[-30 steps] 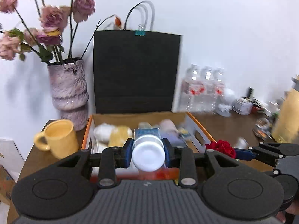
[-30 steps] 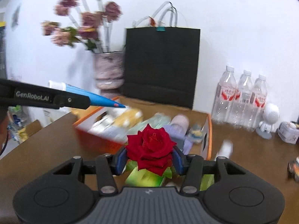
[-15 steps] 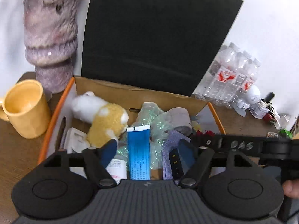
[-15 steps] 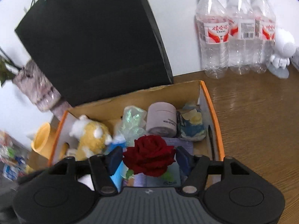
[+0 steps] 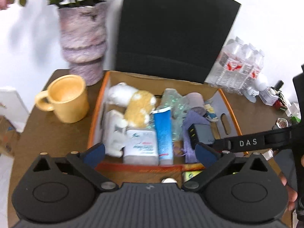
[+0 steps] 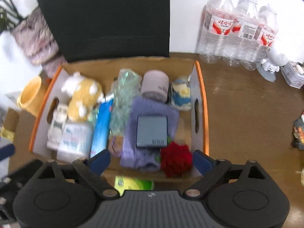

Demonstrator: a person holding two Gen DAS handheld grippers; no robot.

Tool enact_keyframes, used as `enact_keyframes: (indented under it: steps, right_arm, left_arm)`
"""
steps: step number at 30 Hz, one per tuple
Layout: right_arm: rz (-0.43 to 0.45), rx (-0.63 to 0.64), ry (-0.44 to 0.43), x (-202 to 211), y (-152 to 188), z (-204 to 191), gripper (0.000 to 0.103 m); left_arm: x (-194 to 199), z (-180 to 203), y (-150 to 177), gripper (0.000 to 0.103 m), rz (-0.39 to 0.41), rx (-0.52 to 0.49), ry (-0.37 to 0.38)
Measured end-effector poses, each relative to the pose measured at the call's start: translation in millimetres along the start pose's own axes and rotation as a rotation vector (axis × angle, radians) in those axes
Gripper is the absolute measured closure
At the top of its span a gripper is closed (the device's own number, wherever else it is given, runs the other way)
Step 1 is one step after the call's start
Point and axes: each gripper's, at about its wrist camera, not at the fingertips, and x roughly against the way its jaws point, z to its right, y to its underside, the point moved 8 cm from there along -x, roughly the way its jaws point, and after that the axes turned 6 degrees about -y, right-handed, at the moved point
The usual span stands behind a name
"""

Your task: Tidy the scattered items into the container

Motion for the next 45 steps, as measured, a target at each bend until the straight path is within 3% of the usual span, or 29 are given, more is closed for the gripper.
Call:
enact_keyframes:
  steps: [5, 15, 18, 21, 28, 32, 34, 37, 40, 45]
  right_arm:
    - [-0.047, -0.01, -0.006, 7.9, 13.7, -5.9, 0.009]
    - [-0.008, 0.063, -0.073, 40.7, 42.8, -31.5, 0.009]
    - [0.023, 0.072, -0.107, 55.1, 53.5, -36.0, 0.009]
    - [0.093, 0.091, -0.178, 72.9, 69.9, -35.7, 0.008]
    - [0.279, 0.171, -0.17, 94.6, 149.3, -22.6, 0.006]
    - [0.371, 0.187, -0.108, 88.9, 199.5, -11.0, 0.006]
    - [0.44, 0.202, -0.071, 86.4, 218.6, -8.5, 0.006]
    - [0.538, 0.217, -0.028, 77.4, 245.5, -10.4, 0.006]
    - [0.53, 0.221, -0.036, 58.9, 267.2, -15.2, 0.006]
    - [0.473, 0.186, -0.035, 28.2, 288.9, -16.1, 0.005]
  left_arm:
    - [22.3, -15.5, 7.7, 0.0, -0.005, 0.01, -0.02]
    - [41.5, -5.2, 32.6, 0.0, -0.002, -0.058, -0.025]
    - [54.2, -2.5, 39.4, 0.0, 0.041, -0.083, -0.057]
    - [82.8, -3.0, 49.5, 0.0, 0.161, -0.052, -0.05]
    - [107.1, -0.9, 122.9, 0.0, 0.289, -0.078, -0.058]
    - [112.6, -2.1, 170.5, 0.0, 0.364, -0.036, -0.076]
    - [113.7, 0.6, 195.0, 0.0, 0.415, -0.058, -0.078]
    - [104.2, 6.4, 227.7, 0.0, 0.42, -0.124, -0.118]
    - [87.4, 8.9, 254.8, 0.0, 0.376, -0.167, -0.152]
    - [71.6, 1.1, 275.0, 0.0, 0.343, -0.138, -0.168]
